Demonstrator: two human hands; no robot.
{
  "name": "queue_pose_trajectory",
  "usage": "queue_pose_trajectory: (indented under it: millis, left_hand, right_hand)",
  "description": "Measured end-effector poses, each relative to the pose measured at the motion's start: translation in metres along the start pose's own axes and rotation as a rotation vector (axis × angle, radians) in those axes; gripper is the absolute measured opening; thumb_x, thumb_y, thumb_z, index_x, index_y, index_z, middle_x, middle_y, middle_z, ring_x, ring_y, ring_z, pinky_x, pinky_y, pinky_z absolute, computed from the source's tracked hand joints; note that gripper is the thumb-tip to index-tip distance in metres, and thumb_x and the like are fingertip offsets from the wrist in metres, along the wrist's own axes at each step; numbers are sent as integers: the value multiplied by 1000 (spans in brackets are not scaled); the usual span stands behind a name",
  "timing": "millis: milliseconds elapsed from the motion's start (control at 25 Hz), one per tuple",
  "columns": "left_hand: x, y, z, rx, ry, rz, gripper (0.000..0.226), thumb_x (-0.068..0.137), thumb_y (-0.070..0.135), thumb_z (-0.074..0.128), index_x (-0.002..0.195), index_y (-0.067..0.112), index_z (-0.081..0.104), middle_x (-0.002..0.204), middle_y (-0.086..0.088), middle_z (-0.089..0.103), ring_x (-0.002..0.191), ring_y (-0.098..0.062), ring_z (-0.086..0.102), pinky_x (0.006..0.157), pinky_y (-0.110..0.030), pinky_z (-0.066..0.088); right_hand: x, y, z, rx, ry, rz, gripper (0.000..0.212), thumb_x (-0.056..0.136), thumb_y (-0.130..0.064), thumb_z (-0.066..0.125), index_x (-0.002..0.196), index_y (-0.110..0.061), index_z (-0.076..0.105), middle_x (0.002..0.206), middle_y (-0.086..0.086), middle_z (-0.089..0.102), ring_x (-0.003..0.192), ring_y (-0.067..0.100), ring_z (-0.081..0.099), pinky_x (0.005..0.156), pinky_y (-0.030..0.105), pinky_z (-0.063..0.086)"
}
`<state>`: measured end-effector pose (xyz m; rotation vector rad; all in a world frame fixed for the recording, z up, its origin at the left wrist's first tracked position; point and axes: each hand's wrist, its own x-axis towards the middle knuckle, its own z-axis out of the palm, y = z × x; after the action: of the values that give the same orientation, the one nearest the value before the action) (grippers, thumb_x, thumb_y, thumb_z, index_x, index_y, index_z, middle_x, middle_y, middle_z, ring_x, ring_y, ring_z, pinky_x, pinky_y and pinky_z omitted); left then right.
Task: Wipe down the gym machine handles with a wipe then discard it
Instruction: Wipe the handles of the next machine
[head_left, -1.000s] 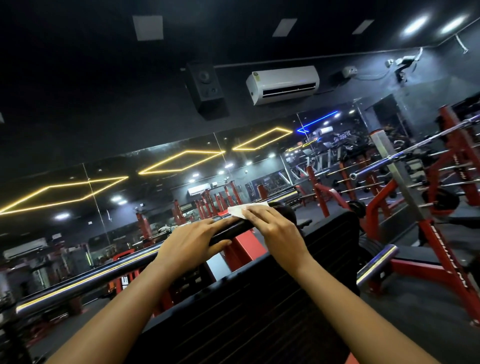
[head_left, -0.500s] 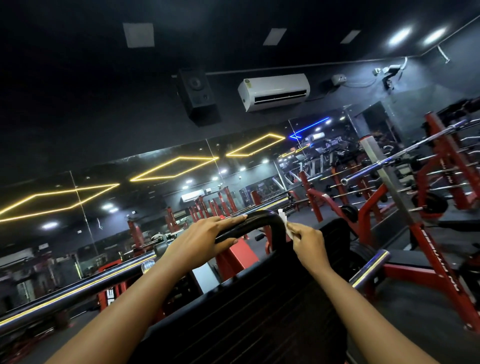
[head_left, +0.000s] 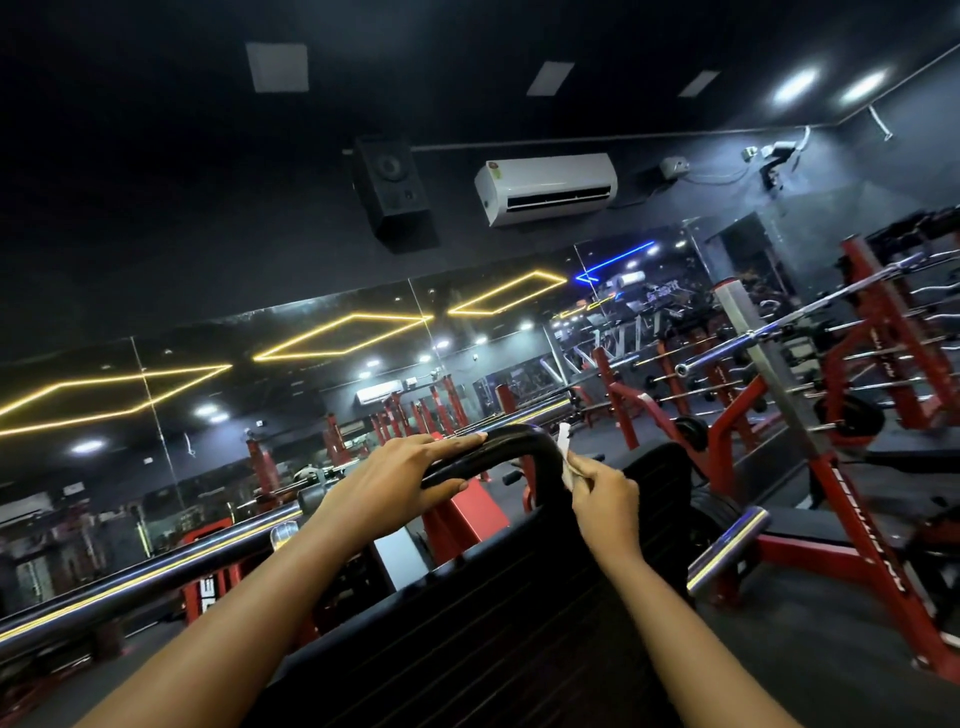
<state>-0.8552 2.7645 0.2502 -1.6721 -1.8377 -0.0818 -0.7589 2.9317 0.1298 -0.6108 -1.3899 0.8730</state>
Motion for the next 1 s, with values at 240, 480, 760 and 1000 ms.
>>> queue_pose_trajectory:
  millis: [240,480,760,1000]
  left_hand:
    - [0,2,-4,-17,-20,-13,56,91,44,50,138,49,20,121,2,58,97,-11,53,85,-25,46]
    - [-4,8,-12,-55,-44,-1,54,91,37,54,140,40,30,124,-1,59,96,-9,49,79,-20,36]
    - [-5,11,-12,-62,-24,-4,53,92,35,53,139,41,31,123,1,59,98,-9,49,80,-19,34]
    - [-4,13,-12,-53,-24,-5,52,92,33,54,139,39,33,126,0,58,103,-13,51,77,-18,31]
  right_hand:
    - [-41,-64,34,510,292,443,30,90,0,50,119,4,57,114,18,64,104,28,60,63,-2,35]
    - [-76,-90,65,572,280,507,27,88,-4,55,114,-2,62,118,13,62,109,20,57,67,-11,26]
    - [-37,-69,46,829,357,592,34,91,2,46,124,-3,54,120,16,61,108,28,60,84,23,48]
    - [-86,-95,54,662,200,450,29,90,1,51,118,1,59,112,18,64,93,17,60,54,-8,34]
